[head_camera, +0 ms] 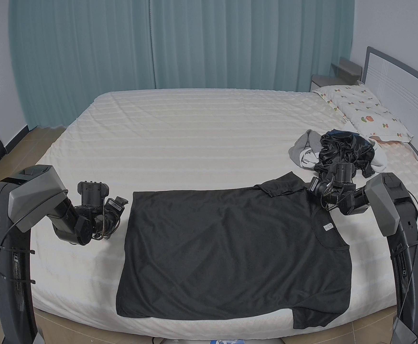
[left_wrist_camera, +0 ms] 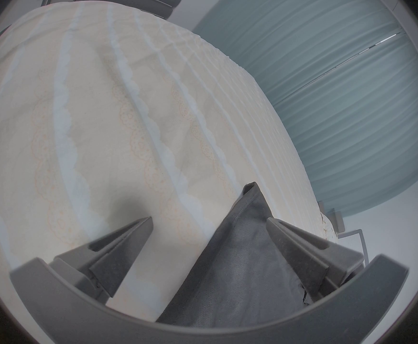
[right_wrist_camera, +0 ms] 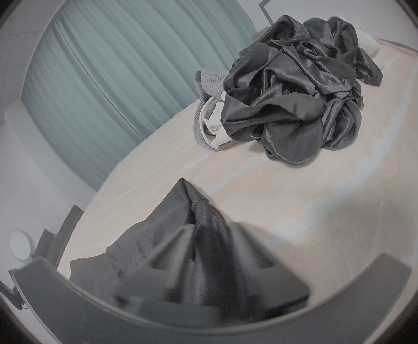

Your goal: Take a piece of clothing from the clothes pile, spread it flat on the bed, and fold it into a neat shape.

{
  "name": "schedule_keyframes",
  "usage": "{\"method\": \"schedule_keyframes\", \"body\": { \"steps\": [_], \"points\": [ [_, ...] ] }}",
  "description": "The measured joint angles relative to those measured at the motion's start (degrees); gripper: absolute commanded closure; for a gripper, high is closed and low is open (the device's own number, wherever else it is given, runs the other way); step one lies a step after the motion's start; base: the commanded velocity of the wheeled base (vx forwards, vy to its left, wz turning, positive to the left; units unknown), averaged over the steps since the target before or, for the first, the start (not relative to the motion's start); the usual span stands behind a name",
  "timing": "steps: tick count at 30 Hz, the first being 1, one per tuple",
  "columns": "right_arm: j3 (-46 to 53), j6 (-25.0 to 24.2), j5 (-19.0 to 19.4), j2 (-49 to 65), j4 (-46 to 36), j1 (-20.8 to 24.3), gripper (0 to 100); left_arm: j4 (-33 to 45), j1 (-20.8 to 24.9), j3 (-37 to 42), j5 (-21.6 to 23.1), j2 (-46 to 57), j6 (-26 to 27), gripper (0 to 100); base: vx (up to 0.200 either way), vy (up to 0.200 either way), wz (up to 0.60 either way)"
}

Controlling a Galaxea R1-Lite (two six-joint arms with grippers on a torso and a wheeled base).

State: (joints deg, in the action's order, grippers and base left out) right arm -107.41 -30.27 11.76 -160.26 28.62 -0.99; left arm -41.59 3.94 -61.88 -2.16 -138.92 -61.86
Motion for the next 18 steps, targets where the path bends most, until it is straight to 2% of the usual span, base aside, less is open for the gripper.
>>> {"method": "schedule_keyframes", "body": {
  "steps": [5,11,18],
  "points": [
    [0.05,-0.84,0.17,0.2,0.5,-0.79,100,0.02,0.02,-0.05,0.0,0.0,0.0,0,0.0,0.0,0.0],
    [1.24,-4.82,0.52,2.23,1.84,-1.46,100,0.02,0.02,-0.07,-0.05,0.0,0.05,0,0.0,0.0,0.0],
    [7.66,-8.44,6.05,7.0,8.18,-2.07,100,0.02,0.0,-0.09,-0.09,0.0,0.09,0,0.0,0.0,0.0]
  ]
}}
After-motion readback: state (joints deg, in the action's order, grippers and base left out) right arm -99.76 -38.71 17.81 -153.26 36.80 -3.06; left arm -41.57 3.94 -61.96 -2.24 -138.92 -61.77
